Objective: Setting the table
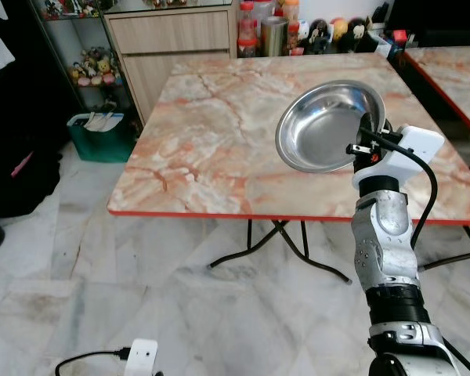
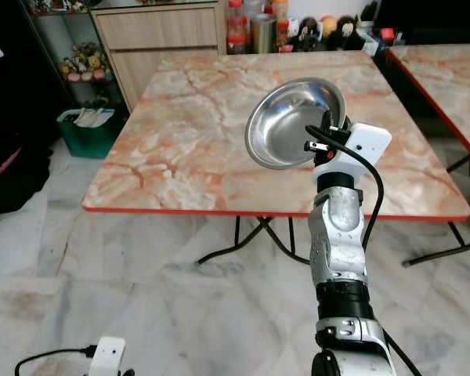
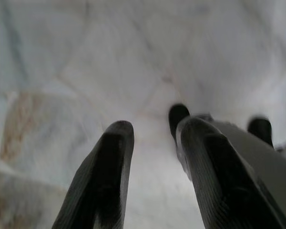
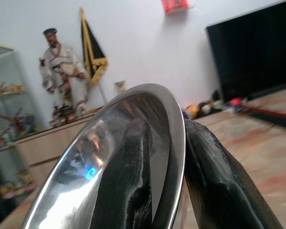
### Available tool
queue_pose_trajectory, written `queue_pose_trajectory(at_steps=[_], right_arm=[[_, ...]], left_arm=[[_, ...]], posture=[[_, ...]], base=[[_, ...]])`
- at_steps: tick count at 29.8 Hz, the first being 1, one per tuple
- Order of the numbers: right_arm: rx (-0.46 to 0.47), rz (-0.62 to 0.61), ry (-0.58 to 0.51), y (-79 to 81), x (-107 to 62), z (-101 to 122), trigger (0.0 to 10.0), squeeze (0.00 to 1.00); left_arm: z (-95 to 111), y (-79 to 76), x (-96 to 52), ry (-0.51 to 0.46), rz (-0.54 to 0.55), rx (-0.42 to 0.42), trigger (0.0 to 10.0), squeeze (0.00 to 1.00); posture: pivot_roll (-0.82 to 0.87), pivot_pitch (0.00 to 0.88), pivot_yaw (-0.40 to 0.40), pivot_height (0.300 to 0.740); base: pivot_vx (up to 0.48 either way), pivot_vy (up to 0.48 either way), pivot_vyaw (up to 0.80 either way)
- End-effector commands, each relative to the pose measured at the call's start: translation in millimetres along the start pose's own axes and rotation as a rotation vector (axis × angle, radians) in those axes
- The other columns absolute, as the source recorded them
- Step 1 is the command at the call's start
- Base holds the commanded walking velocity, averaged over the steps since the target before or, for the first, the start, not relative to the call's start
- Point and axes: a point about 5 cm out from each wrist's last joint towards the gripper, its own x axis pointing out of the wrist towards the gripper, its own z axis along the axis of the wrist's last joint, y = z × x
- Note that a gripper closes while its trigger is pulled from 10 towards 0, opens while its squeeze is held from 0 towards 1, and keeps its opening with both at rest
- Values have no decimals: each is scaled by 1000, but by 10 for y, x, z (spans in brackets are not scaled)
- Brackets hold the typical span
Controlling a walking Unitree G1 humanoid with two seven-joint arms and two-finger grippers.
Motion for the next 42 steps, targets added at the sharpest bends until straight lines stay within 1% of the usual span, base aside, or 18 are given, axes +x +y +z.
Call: queue_pose_trajectory(at_steps=[1,3,4,5,9,11,14,15,18,21,24,28,33,42], right_arm=[[0,26,-16,76,31,37,10000,0],[-2,21,-11,62,25,22,10000,0],[-5,4,2,20,7,-11,10000,0],[-6,-1,6,7,1,-20,10000,0],[-23,-16,26,-50,-51,-74,10000,0],[-22,-17,31,-56,-70,-88,10000,0],[-35,-3,53,-62,-119,-137,10000,0],[-42,-3,69,-87,-155,-175,10000,0],[-44,-8,78,-118,-175,-198,10000,0],[-41,-34,92,-196,-195,-225,10000,0],[-37,-41,92,-212,-186,-222,10000,0],[-35,-38,93,-192,-173,-222,10000,0],[-31,-17,108,-138,-174,-260,10000,0],[-29,-11,119,-136,-189,-285,10000,0]], left_arm=[[181,53,32,-60,11,6,10000,0],[189,54,34,-62,14,4,10000,0],[97,103,14,-29,22,0,10000,0],[48,127,2,-13,26,-1,10000,0],[-112,169,-38,46,35,-8,10000,0],[-146,183,-47,62,38,-11,10000,0],[-187,204,-58,87,50,-2,10000,0],[-201,211,-62,92,53,-6,10000,0],[-203,210,-63,93,53,-8,10000,0],[-217,200,-65,100,53,-12,10000,0],[-227,192,-67,104,52,-14,10000,0],[-231,188,-68,105,50,-15,10000,0],[-239,188,-70,108,47,-21,10000,0],[-245,236,-77,113,53,-24,10000,0]], posture=[[5,94,42,740],[6,98,41,740],[5,99,41,740],[5,100,41,740],[2,114,43,740],[0,116,44,740],[1,118,43,740],[1,118,43,740],[3,120,42,740],[1,121,43,740],[1,121,43,740],[3,123,43,740],[11,121,40,740],[12,124,39,740]], base=[[379,0,0],[375,0,0],[379,0,0],[379,0,0],[381,0,0],[360,0,0],[0,0,0],[0,0,0],[0,0,0],[0,0,0],[0,0,0],[0,0,0],[260,0,0],[276,0,0]])
